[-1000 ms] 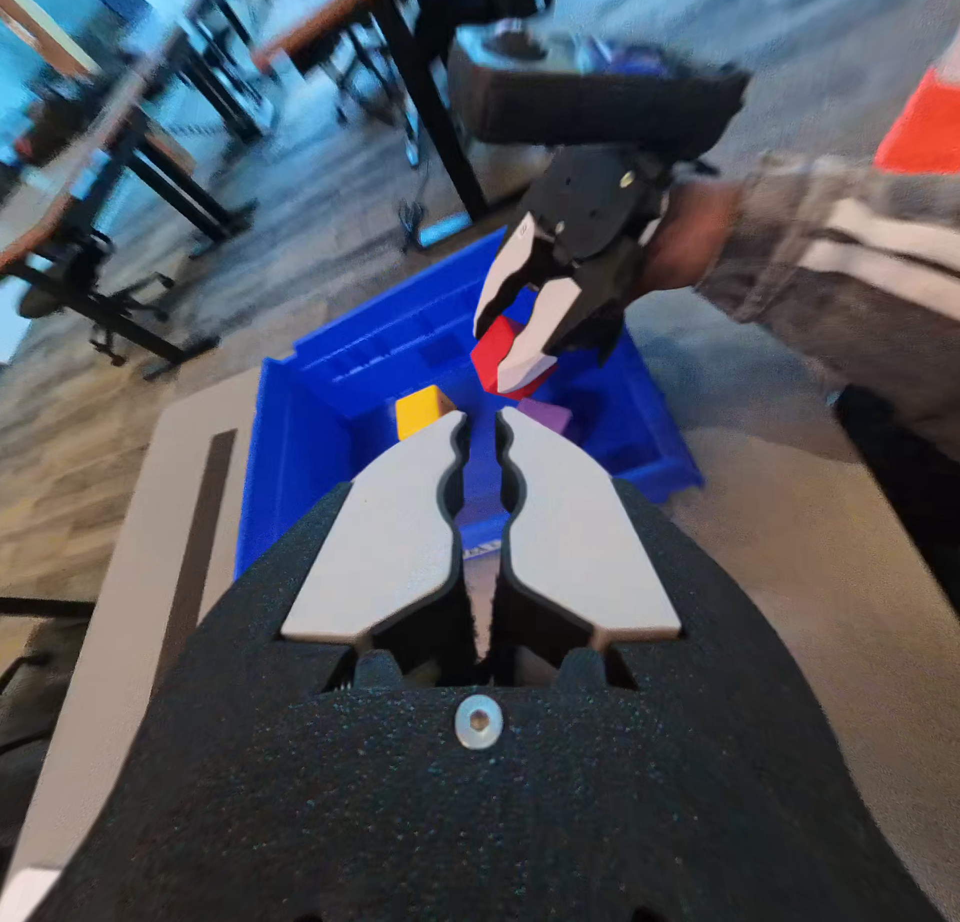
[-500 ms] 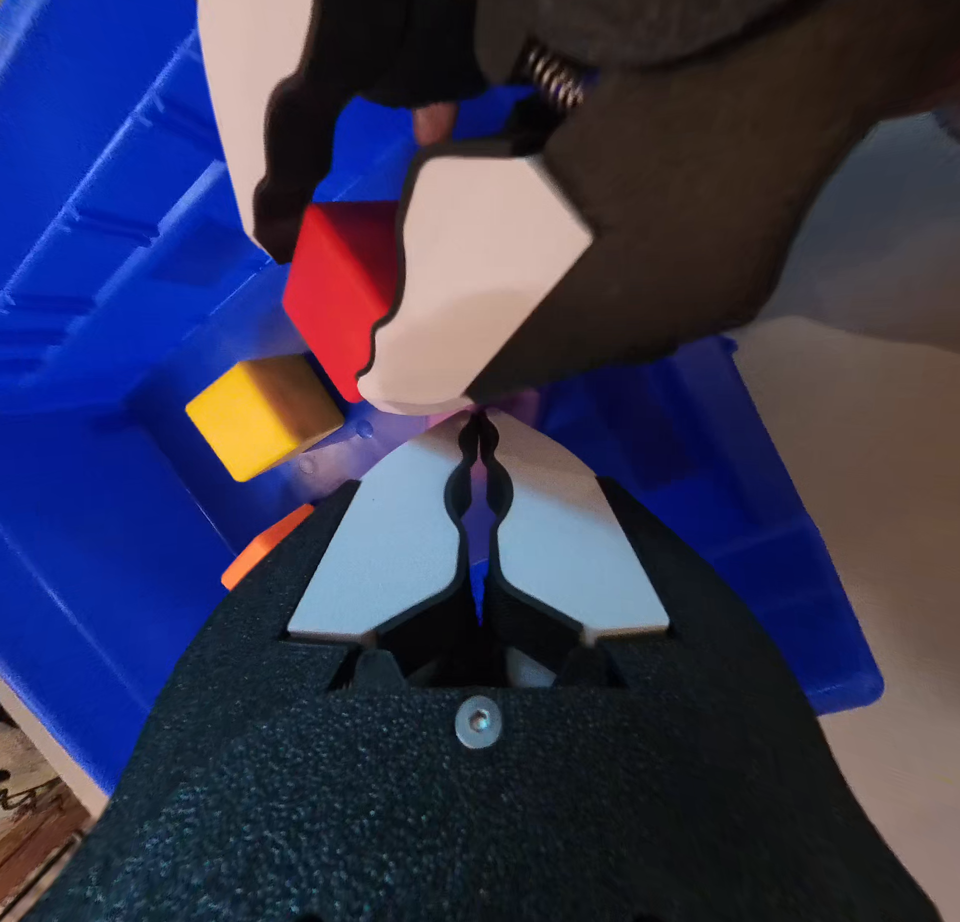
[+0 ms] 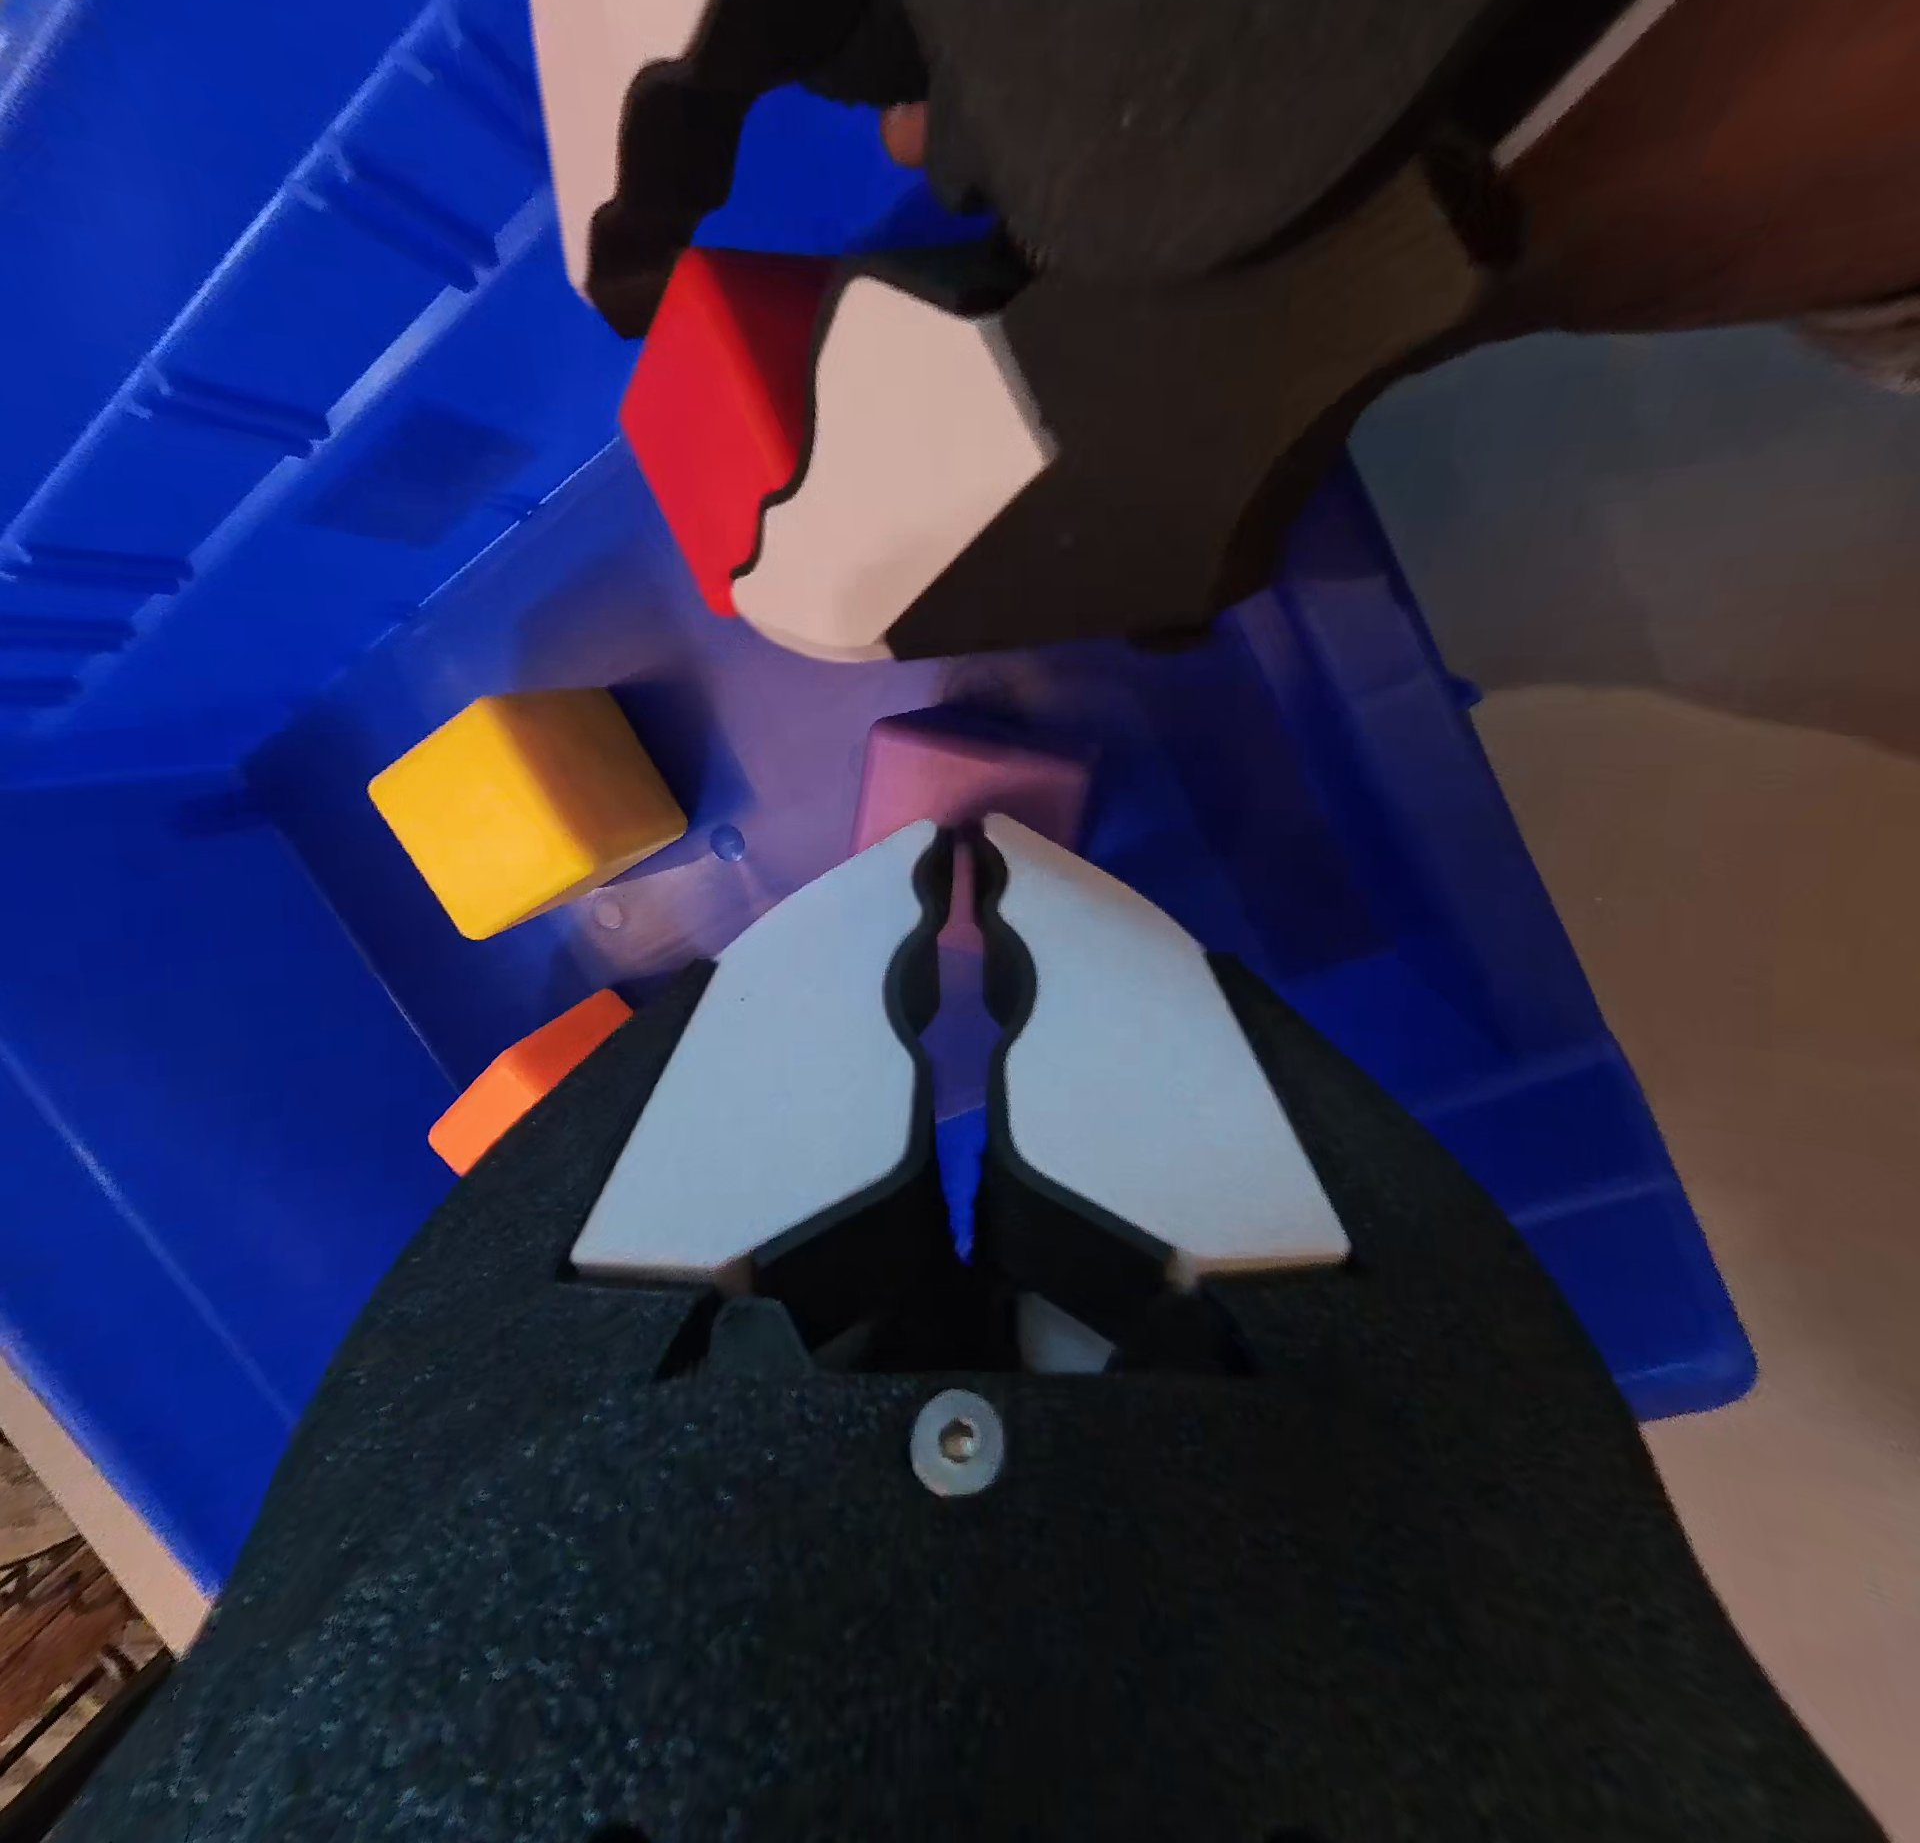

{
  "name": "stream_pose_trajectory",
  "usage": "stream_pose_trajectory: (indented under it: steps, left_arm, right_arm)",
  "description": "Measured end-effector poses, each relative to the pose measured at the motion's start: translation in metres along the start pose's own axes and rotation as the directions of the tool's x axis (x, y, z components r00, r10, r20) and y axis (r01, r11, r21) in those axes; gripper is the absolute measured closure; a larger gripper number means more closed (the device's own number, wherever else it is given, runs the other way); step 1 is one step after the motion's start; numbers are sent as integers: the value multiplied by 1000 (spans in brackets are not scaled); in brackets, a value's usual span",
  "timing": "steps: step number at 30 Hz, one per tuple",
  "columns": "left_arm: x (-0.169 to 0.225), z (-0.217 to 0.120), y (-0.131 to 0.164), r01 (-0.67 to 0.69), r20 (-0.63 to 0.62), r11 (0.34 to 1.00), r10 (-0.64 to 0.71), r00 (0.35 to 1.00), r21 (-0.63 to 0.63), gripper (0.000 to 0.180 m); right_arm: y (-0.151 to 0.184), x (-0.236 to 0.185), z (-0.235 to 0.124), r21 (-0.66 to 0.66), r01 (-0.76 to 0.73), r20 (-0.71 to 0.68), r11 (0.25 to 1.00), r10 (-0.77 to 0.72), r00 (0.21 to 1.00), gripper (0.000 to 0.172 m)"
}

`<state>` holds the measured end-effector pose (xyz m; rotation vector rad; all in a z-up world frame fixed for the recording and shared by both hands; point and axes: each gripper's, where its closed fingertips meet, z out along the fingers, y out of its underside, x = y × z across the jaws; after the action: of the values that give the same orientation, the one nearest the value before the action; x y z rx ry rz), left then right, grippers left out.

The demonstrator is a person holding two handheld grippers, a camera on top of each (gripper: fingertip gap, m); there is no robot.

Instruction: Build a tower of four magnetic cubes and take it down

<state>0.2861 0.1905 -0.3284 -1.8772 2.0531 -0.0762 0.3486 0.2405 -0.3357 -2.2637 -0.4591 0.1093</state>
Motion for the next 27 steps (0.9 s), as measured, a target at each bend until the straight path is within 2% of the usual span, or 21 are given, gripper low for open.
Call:
stream_pose_trajectory:
  steps: [2,6,7,9,11,13,15,17,18,23,27]
  left_arm:
    - [-2,-7,-2,7,18,999,-8,1000,32,168]
    - [-9,-58,-22,77,46,959,-93,995,272,151]
    - [-10,-78,-24,94,55,934,-119,991,345,147]
    - [-13,-120,-22,133,79,862,-195,978,490,124]
    - [-14,-164,-9,174,102,754,-304,947,633,101]
    - [-16,-203,18,190,148,649,-429,891,737,76]
    - [-19,-230,56,168,230,580,-549,804,797,50]
    - [-14,-243,98,192,283,570,-638,716,799,35]
    - [-8,-247,118,207,301,569,-669,679,796,35]
    - [36,-279,203,230,359,509,-801,479,829,34]
    - [78,-301,265,251,419,499,-853,311,830,34]
  right_arm:
    - [-2,0,-2,19,-7,14,1000,6,1000,119]
    - [-16,-2,-20,109,-58,70,992,50,996,113]
    - [-20,-3,-26,135,-64,86,989,53,995,112]
    - [-33,-6,-42,215,-82,129,973,55,990,107]
    - [-48,-13,-60,301,-99,180,948,45,983,102]
    - [-61,-25,-78,362,-96,226,927,13,974,90]
    - [-71,-35,-91,404,-75,227,912,-20,974,67]
    - [-76,-42,-97,413,-34,184,910,-47,982,31]
    - [-77,-46,-98,403,-4,160,915,-67,985,24]
    - [-94,-77,-113,436,71,123,897,-138,983,24]
    - [-104,-104,-125,462,140,96,876,-206,974,24]
